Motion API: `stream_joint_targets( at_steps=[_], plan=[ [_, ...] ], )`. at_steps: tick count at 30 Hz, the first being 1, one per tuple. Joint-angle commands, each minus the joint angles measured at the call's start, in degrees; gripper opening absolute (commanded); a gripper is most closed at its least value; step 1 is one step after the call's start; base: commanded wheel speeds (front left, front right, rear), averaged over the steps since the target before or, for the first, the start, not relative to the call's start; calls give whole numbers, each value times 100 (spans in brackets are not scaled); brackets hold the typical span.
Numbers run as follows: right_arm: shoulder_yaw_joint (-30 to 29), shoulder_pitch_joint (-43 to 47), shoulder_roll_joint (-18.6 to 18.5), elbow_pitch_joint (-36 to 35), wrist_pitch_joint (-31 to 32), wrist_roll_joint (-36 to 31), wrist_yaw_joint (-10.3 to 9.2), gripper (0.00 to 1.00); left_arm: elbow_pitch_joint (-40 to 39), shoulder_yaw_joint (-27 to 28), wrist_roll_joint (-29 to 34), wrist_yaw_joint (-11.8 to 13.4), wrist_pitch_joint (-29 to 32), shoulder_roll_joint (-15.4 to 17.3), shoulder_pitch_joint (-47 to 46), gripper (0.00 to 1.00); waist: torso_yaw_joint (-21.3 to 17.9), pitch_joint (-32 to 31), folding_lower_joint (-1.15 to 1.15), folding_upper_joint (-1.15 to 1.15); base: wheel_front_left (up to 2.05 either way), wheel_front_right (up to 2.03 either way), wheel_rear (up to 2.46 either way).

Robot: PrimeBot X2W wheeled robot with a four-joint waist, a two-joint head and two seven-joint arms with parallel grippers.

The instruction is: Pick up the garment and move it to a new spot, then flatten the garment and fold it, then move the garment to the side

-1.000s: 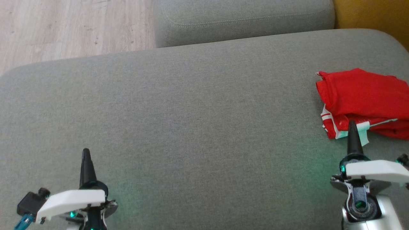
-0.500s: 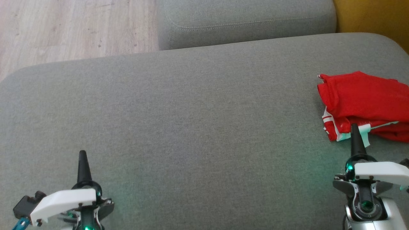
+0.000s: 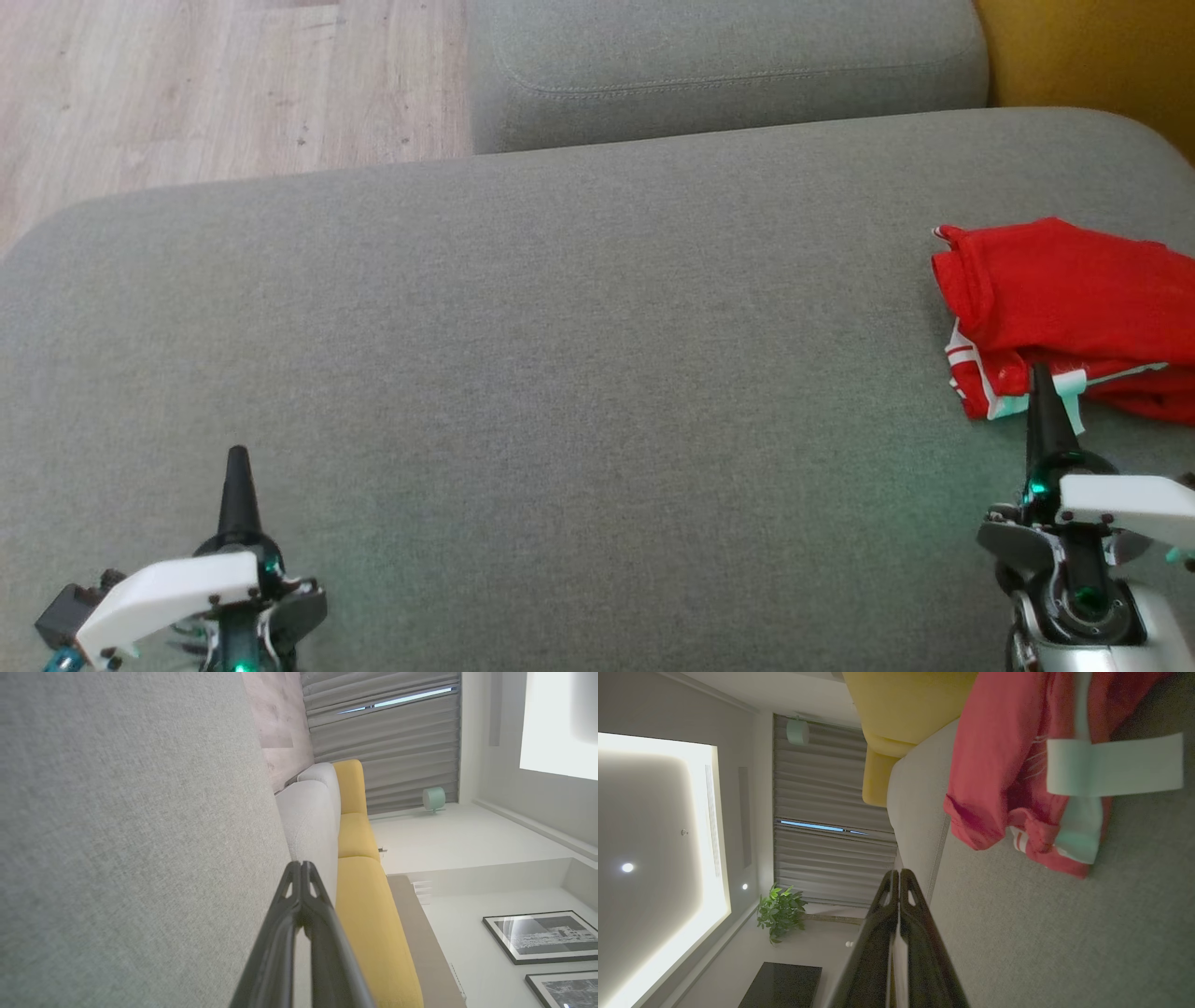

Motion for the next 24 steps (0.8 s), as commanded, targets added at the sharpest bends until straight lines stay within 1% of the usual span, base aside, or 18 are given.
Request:
stream_joint_targets(
  at_steps=[1, 16, 24],
  plan=[
    [66, -55, -119, -246, 48, 182, -4, 0, -145, 217, -141, 7, 45, 110, -275, 0, 6, -7, 0, 0, 0, 0, 0],
    [-23, -1, -116, -284, 305, 1138, -4, 0, -103, 369, -983, 8, 307, 109, -294, 0, 70, -89, 0, 0, 0, 0, 0],
    [-39, -1, -106, -284, 323, 1147, -4, 0, -102, 388, -990, 8, 325, 98, -296, 0, 71, -91, 0, 0, 0, 0, 0]
  ],
)
